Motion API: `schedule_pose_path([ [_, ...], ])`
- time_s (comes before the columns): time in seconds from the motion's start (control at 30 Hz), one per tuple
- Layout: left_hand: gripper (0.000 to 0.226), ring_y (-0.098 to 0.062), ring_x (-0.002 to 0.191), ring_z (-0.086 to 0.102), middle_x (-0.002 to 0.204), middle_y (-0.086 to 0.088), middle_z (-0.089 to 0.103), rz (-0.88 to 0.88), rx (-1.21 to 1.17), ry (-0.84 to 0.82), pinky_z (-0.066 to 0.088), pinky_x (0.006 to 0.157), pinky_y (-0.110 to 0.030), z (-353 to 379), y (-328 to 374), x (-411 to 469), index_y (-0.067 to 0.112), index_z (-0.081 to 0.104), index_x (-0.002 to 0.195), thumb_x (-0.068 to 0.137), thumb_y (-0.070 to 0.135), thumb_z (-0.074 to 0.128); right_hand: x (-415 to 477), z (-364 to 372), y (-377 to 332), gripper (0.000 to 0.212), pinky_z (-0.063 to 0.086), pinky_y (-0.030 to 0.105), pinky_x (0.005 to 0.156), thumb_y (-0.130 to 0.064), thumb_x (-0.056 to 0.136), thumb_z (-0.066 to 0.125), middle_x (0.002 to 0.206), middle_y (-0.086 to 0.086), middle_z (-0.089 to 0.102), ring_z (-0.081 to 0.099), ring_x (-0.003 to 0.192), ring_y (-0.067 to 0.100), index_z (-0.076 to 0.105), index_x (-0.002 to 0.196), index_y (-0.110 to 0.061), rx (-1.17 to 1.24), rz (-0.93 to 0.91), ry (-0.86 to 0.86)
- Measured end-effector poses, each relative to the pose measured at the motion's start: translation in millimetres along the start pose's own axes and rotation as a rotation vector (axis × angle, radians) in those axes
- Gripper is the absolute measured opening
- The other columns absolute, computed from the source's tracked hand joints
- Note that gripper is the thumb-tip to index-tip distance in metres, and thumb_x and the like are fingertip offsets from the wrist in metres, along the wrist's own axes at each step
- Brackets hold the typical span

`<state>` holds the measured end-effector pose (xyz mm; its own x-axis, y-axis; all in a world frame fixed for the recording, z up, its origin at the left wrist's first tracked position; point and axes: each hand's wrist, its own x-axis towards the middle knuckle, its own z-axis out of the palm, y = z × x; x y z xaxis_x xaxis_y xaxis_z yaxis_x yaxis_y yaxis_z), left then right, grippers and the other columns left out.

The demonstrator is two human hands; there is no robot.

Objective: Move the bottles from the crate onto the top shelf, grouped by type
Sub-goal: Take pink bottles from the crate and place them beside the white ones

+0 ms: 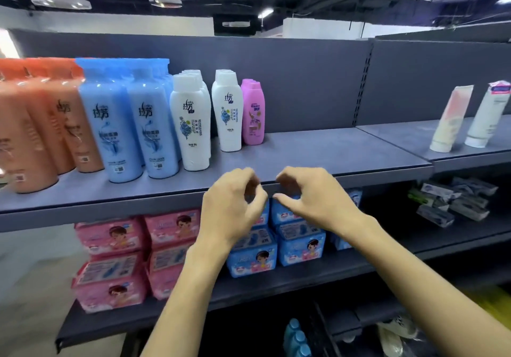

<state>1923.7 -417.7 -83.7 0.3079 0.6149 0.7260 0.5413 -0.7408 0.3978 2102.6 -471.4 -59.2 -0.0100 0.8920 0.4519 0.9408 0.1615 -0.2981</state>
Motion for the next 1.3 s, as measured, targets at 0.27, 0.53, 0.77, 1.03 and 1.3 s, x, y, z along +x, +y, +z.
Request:
schedule_pose_path([
  [0.27,0.01,-0.012,0.076,0.054,0.077,0.009,0.059,-0.196,-0.036,-0.279,0.047,0.07,-0.034,66.4,-11.4,-112.4,0.024,0.054,0.08,0.085,0.032,0.057,-68.4,68.3,31.2,0.029,0.053,0.032,0.087,-0.039,0.086,0.072,0.103,-0.007,0.072,0.065,0.094,0.012,0.066,0.109,-0.022,-0.009,0.168,-0.277],
  [0.53,0.008,-0.009,0.077,0.051,0.078,0.009,0.057,-0.282,0.02,-0.539,0.043,0.066,-0.029,109.6,-31.5,-194.6,0.026,0.051,0.083,0.085,0.033,0.052,-146.1,147.8,70.8,0.036,0.054,0.034,0.086,-0.038,0.085,0.073,0.103,-0.003,0.071,0.067,0.096,0.018,0.063,0.114,-0.02,0.018,0.449,-0.434],
  [0.77,0.007,-0.008,0.073,0.048,0.076,0.01,0.053,-0.356,0.043,-0.717,0.039,0.061,-0.025,144.0,-39.2,-252.6,0.026,0.052,0.084,0.086,0.033,0.05,-221.5,226.4,95.4,0.036,0.048,0.035,0.084,-0.032,0.087,0.068,0.111,0.007,0.065,0.063,0.106,0.03,0.055,0.117,-0.016,0.034,0.679,-0.603],
  [1.03,0.006,-0.011,0.078,0.052,0.08,0.01,0.056,-0.485,0.072,-0.767,0.04,0.061,-0.028,171.6,-50.8,-291.0,0.023,0.055,0.087,0.088,0.029,0.052,-265.0,290.6,116.0,0.049,0.046,0.04,0.094,-0.022,0.091,0.067,0.137,0.016,0.047,0.057,0.118,0.037,0.043,0.13,-0.007,0.069,0.814,-0.735],
  [1.3,0.004,-0.013,0.079,0.052,0.079,0.008,0.055,-0.593,0.046,-0.801,0.044,0.065,-0.033,193.4,-43.8,-312.5,0.023,0.054,0.085,0.086,0.027,0.052,-276.9,332.0,128.4,0.052,0.041,0.039,0.103,-0.006,0.092,0.055,0.145,0.015,0.034,0.049,0.124,0.036,0.032,0.14,-0.006,0.103,0.836,-0.807],
])
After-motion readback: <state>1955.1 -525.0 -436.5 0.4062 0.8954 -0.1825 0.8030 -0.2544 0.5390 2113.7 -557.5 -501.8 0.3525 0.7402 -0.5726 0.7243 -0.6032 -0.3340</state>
